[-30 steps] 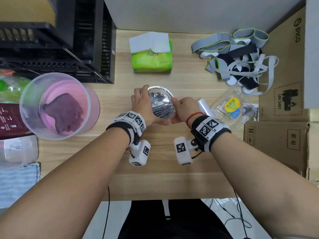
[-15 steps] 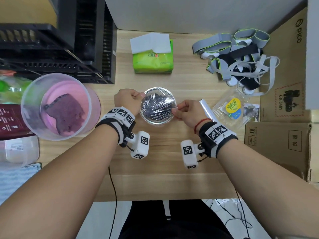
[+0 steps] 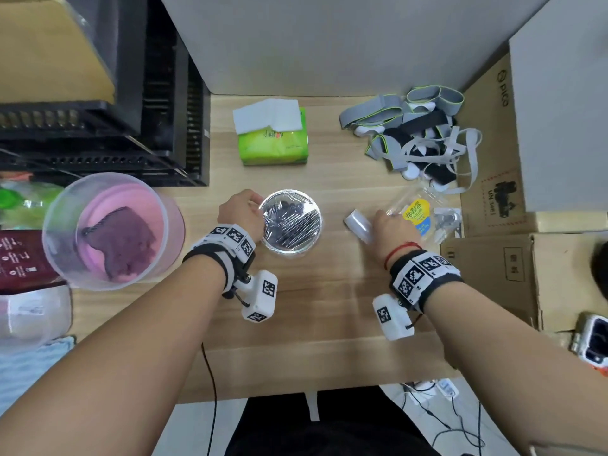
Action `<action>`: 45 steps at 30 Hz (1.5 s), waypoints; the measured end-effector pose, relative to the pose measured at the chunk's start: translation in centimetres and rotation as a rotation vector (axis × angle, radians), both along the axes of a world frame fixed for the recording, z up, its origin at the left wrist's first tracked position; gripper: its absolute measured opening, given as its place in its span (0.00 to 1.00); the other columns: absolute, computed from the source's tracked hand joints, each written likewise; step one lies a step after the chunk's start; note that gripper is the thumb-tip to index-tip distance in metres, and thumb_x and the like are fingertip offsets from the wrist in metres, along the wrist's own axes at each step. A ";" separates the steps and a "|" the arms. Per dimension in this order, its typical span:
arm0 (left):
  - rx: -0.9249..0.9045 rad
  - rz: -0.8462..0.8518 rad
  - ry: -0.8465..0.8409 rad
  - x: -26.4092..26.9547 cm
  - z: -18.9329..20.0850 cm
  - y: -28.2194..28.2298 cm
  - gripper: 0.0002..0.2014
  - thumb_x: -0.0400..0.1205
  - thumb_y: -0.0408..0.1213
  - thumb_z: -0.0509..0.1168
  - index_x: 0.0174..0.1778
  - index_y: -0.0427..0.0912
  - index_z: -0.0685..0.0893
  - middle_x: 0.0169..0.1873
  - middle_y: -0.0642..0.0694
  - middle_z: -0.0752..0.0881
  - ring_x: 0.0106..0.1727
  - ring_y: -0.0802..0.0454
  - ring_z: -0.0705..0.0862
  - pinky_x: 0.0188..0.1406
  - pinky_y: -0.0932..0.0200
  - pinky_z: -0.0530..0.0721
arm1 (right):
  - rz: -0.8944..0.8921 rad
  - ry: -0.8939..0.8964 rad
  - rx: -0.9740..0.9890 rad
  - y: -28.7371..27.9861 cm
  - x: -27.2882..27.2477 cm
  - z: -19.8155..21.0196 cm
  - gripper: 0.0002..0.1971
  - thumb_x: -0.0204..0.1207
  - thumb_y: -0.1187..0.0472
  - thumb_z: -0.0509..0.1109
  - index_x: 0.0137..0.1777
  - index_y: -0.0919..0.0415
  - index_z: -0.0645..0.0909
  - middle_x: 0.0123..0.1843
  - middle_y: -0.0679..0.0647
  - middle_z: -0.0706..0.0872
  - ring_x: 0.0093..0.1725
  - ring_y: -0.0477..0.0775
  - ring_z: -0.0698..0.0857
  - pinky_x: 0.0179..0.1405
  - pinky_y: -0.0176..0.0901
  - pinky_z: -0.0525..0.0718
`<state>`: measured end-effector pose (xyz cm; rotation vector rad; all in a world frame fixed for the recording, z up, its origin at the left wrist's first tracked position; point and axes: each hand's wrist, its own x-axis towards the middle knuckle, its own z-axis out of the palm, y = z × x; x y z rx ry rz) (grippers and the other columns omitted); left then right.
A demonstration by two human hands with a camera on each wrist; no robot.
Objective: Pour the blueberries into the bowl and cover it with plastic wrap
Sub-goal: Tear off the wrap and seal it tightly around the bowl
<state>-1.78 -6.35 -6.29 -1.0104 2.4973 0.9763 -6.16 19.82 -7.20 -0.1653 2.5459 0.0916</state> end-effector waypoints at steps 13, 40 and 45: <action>0.029 0.021 0.042 0.8 -0.7 2.0 0.11 0.80 0.28 0.65 0.48 0.49 0.87 0.37 0.51 0.85 0.41 0.50 0.81 0.43 0.63 0.78 | -0.119 0.041 -0.199 -3.1 -5.2 -0.1 0.23 0.76 0.49 0.74 0.63 0.66 0.78 0.58 0.66 0.85 0.58 0.68 0.84 0.52 0.52 0.82; 0.164 -0.088 -0.129 1.1 1.3 4.2 0.23 0.80 0.35 0.67 0.73 0.49 0.81 0.64 0.45 0.87 0.62 0.46 0.84 0.62 0.61 0.78 | -0.428 -0.049 -0.107 2.8 -2.5 1.8 0.48 0.64 0.25 0.68 0.77 0.54 0.61 0.76 0.63 0.64 0.71 0.75 0.74 0.61 0.65 0.83; 0.263 -0.079 -0.090 1.0 3.7 3.4 0.29 0.81 0.35 0.69 0.80 0.47 0.74 0.70 0.42 0.81 0.68 0.43 0.82 0.68 0.54 0.79 | -0.420 -0.099 -0.109 2.2 -1.5 3.6 0.44 0.70 0.32 0.70 0.77 0.59 0.62 0.73 0.65 0.69 0.71 0.69 0.75 0.55 0.54 0.78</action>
